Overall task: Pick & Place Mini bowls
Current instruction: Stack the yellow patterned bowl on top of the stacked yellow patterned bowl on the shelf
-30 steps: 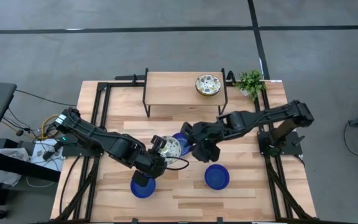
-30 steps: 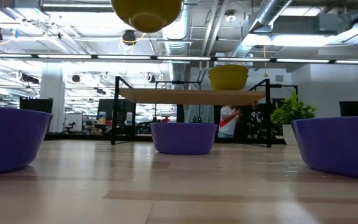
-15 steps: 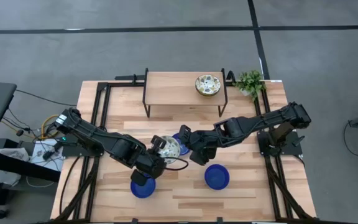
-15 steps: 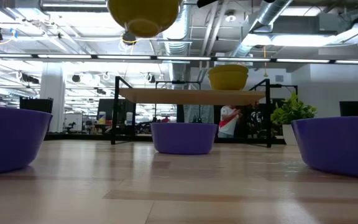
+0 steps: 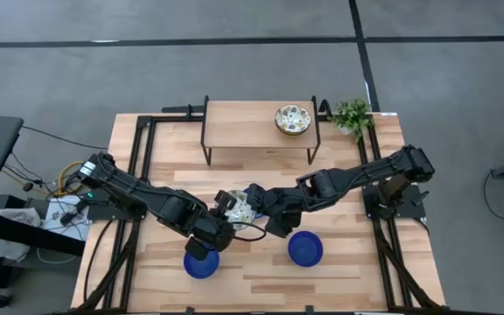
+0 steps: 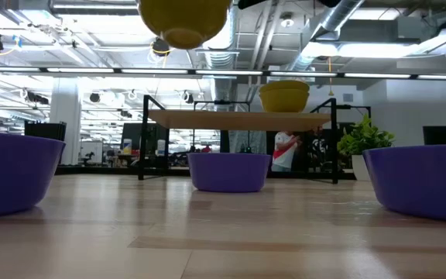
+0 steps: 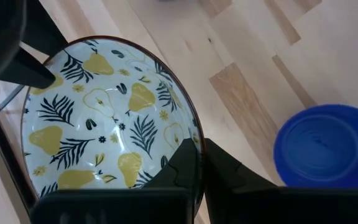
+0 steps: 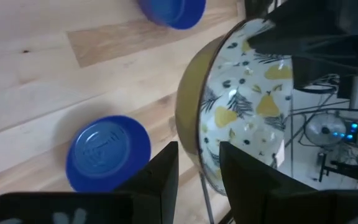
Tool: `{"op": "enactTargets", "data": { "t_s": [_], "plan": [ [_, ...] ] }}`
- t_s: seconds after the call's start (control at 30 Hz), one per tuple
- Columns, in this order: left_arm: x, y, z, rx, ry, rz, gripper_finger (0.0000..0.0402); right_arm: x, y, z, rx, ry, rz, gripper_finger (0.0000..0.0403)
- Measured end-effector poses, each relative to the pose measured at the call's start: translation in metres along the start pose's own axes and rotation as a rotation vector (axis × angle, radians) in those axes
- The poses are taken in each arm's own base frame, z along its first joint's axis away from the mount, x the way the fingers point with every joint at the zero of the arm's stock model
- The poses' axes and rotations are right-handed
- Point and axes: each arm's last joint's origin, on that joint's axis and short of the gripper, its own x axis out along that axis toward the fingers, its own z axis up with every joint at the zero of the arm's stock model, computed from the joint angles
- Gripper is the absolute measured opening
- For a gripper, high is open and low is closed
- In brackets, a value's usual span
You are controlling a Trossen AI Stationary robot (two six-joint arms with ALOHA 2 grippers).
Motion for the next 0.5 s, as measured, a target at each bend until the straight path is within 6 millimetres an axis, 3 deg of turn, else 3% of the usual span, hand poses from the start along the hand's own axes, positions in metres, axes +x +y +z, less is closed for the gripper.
{"op": "enactTargets", "data": {
  "t_s": [0.5],
  "plan": [
    [-0.0005,0.0008,0.0024,-0.01,-0.026,0.01,0.0008,0.0021,-0.0059,-0.0072,0.095,-0.067,-0.002,0.0107]
  ]
}}
